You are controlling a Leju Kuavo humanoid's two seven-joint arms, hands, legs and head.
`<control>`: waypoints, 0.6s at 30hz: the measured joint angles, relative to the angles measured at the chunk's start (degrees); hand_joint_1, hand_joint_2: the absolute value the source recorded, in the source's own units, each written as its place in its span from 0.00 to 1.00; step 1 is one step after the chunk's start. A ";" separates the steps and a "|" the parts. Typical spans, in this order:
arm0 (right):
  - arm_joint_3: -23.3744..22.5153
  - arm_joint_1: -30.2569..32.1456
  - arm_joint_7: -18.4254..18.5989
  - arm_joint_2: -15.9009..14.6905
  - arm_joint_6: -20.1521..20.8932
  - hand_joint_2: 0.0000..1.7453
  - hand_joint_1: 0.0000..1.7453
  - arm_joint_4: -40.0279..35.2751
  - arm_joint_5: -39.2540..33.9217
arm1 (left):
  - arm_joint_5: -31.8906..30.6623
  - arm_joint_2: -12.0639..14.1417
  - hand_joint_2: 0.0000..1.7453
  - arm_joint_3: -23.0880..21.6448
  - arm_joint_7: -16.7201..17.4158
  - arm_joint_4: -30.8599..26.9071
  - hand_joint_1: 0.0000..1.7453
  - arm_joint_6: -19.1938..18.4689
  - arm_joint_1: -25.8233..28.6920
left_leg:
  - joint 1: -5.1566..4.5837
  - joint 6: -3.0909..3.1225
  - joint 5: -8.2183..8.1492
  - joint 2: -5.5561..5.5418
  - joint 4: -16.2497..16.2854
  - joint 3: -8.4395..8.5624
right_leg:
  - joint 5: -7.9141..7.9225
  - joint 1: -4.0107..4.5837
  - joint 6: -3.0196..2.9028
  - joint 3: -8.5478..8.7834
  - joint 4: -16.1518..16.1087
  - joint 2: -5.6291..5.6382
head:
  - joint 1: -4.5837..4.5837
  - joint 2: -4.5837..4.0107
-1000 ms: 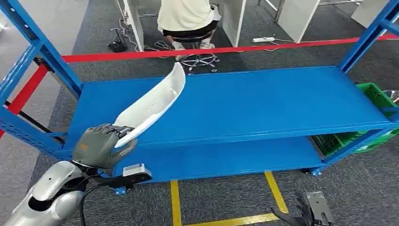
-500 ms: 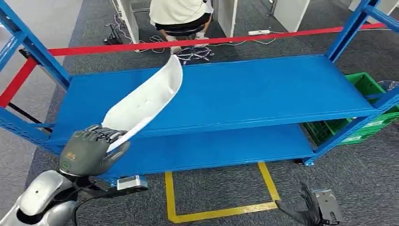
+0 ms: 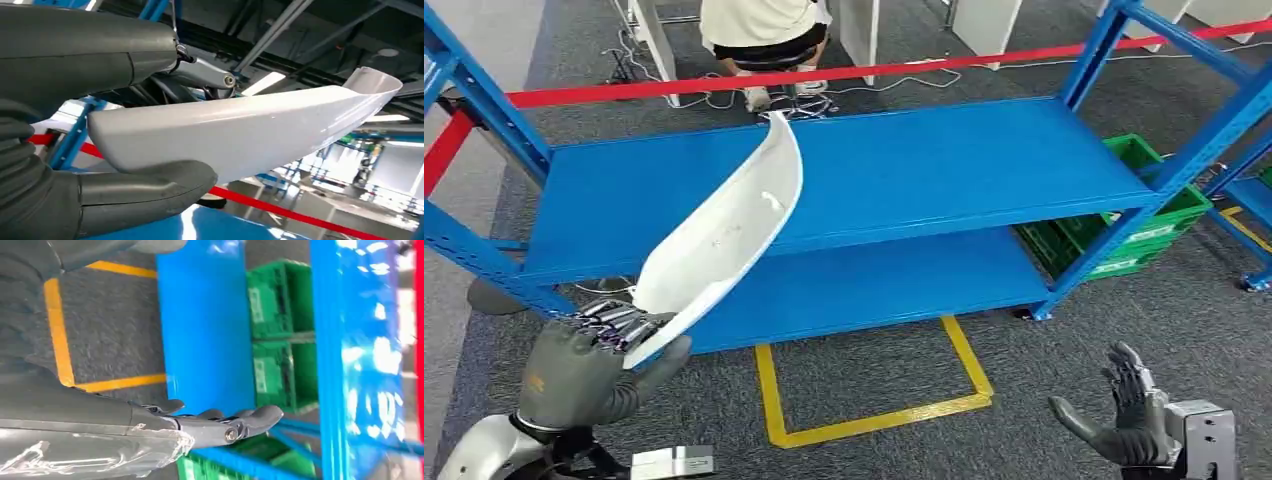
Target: Take the parts from the cabinet and place them on the table.
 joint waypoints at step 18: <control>-1.77 2.11 -0.24 1.84 -1.33 1.00 0.00 -4.59 -1.14 | 4.72 -0.09 1.00 -1.20 -2.03 1.38 1.00 1.99 -0.19 | 0.97 -1.25 -8.03 -8.12 -1.60 9.84 | 11.23 -0.77 -2.30 -11.23 -2.51 10.87 | -0.35 0.00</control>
